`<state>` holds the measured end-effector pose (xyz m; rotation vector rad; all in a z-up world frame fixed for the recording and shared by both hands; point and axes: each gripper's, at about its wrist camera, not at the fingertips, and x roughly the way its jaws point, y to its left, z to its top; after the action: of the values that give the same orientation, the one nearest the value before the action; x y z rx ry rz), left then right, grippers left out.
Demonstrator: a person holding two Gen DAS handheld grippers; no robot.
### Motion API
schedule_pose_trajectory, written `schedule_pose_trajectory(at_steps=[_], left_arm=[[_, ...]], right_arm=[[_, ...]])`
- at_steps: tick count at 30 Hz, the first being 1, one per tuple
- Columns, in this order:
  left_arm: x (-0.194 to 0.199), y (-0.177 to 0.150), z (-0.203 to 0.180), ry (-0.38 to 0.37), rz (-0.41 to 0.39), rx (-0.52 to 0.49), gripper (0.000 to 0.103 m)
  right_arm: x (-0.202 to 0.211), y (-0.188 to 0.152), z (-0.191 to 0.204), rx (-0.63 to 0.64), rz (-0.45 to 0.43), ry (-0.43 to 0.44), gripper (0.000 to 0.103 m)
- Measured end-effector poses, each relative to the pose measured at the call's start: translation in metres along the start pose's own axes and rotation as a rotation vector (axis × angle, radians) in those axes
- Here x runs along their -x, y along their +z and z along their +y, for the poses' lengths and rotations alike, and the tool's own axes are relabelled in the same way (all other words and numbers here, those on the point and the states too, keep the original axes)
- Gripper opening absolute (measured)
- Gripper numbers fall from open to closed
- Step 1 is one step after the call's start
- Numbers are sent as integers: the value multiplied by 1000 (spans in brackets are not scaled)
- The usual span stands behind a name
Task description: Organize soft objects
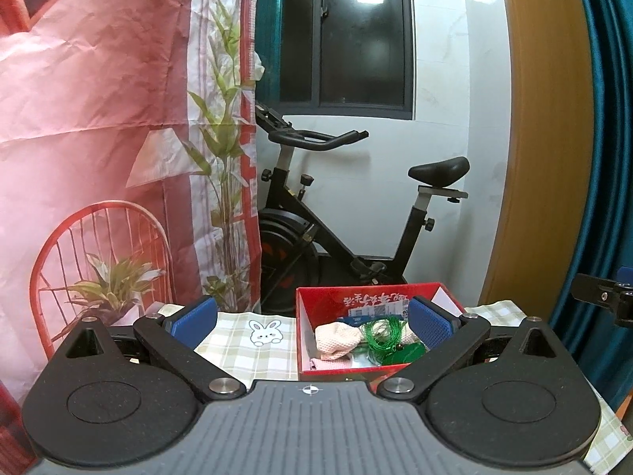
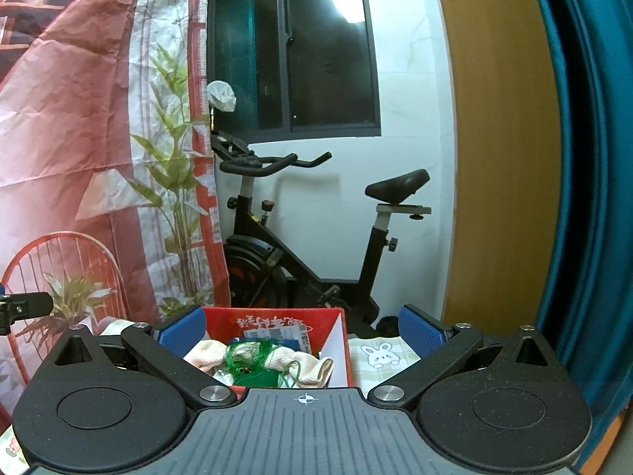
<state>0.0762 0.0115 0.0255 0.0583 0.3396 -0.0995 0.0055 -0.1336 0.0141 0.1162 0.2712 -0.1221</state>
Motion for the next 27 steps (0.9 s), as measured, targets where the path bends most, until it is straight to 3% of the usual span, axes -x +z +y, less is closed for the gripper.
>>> schedule_pose_trajectory(at_steps=[27], left_arm=[[-2, -2, 4, -4, 19, 25, 103]], right_arm=[[1, -2, 0, -5, 11, -1, 103]])
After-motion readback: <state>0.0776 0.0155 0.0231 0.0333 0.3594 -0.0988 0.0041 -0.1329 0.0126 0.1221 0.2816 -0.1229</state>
